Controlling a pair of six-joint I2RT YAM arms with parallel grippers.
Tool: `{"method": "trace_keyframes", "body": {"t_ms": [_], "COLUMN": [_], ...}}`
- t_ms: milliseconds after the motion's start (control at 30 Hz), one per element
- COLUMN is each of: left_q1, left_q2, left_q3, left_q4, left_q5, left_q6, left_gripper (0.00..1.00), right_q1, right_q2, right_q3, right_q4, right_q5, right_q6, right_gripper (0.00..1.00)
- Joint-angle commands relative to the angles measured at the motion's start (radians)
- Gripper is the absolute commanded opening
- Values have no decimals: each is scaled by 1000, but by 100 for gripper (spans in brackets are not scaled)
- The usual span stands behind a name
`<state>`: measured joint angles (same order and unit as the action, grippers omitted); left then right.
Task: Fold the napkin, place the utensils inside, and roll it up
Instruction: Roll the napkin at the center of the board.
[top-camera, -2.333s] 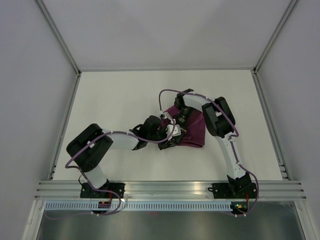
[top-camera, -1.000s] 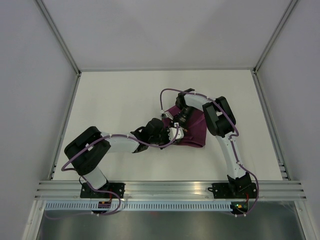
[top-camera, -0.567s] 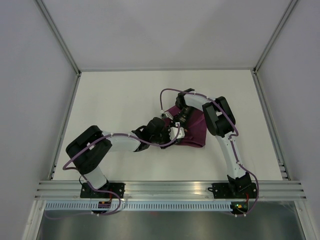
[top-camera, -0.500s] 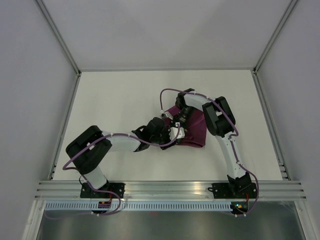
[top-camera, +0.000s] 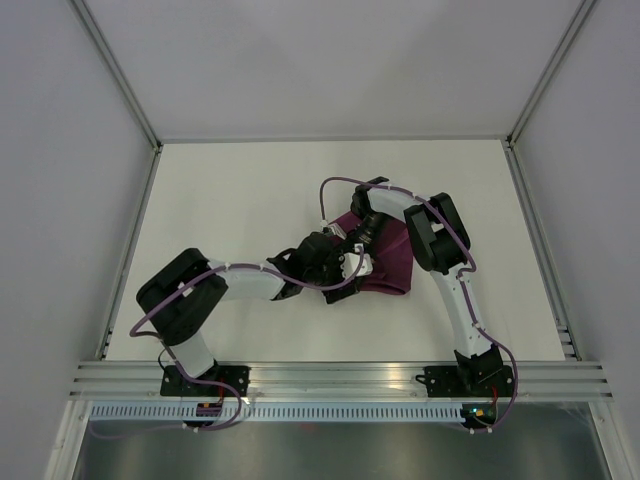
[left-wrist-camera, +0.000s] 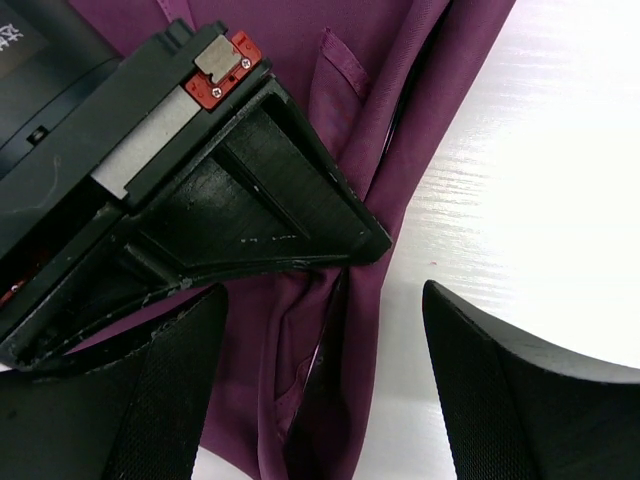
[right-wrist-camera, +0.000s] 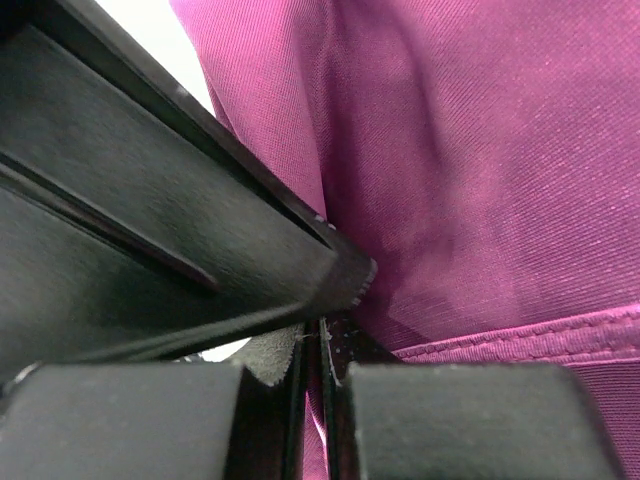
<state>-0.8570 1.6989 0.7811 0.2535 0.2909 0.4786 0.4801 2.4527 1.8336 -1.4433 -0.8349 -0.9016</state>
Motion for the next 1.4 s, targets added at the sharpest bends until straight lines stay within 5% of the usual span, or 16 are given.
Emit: {"method": "trace_keyframes", "body": {"t_ms": [0,500,800,933,1133,1367], "left_q1": [3,7,7,7,10,19], "left_q2": [28,107,113,120,154,177], "left_q3": [61,104,118,130,164,187], "left_q4": [-20,-94,-131,-157,-209,-244], "left_q5": [27,63,99,128,189,246], "left_q6": [57,63,40,25,-12,-47], "left_gripper": [83,65,30,2,2,2], "right_q1": [3,3,2,3,2,2], "right_q2": [57,60,58,58,45,-12], "right_q3": [4,6,7,6,-4,3], "right_q4": [121,118,116,115,116,104], "right_q5": [95,95,95,94,83,54], "right_q6": [-65,-65,-66,-68,-77,-79], "right_gripper": [6,6,5,5,8,25]}}
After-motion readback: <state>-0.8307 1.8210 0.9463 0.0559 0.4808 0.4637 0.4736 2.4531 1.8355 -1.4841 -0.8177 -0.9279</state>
